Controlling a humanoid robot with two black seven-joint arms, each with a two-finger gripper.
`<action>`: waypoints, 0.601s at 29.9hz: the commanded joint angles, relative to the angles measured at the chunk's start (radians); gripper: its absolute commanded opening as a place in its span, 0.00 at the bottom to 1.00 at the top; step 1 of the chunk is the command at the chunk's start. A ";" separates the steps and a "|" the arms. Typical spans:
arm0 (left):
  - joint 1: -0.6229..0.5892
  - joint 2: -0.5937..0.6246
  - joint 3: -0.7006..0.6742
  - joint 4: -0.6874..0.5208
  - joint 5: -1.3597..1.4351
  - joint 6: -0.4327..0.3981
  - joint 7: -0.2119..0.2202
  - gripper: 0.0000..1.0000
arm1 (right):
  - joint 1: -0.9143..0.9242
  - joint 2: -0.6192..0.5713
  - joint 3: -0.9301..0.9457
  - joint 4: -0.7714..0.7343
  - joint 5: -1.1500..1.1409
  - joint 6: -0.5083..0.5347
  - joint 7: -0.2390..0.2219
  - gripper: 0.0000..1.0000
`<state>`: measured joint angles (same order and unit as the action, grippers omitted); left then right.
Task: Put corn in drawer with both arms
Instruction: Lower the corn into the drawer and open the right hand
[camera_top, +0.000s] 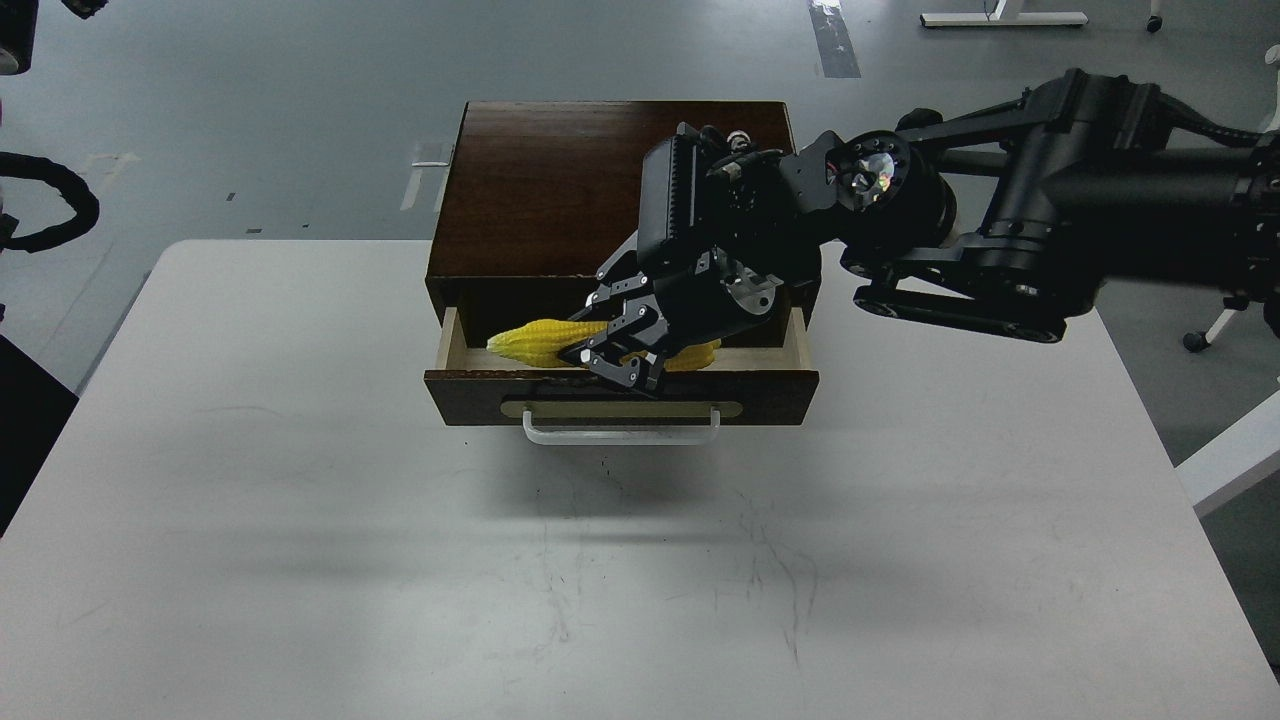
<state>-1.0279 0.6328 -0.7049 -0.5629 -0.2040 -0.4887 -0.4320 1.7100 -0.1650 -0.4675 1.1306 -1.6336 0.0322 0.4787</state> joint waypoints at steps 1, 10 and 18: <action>0.000 -0.001 0.001 0.000 0.000 0.000 -0.001 0.98 | -0.004 0.018 -0.002 -0.032 0.000 0.000 0.000 0.00; 0.005 0.005 0.001 0.001 0.000 0.000 -0.001 0.98 | -0.015 0.021 0.000 -0.054 0.000 -0.002 0.000 0.20; 0.003 0.008 0.002 0.008 0.000 0.000 0.001 0.98 | -0.024 0.019 0.000 -0.054 0.001 -0.002 0.000 0.54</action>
<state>-1.0233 0.6396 -0.7026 -0.5561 -0.2040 -0.4887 -0.4327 1.6905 -0.1442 -0.4678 1.0765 -1.6327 0.0307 0.4787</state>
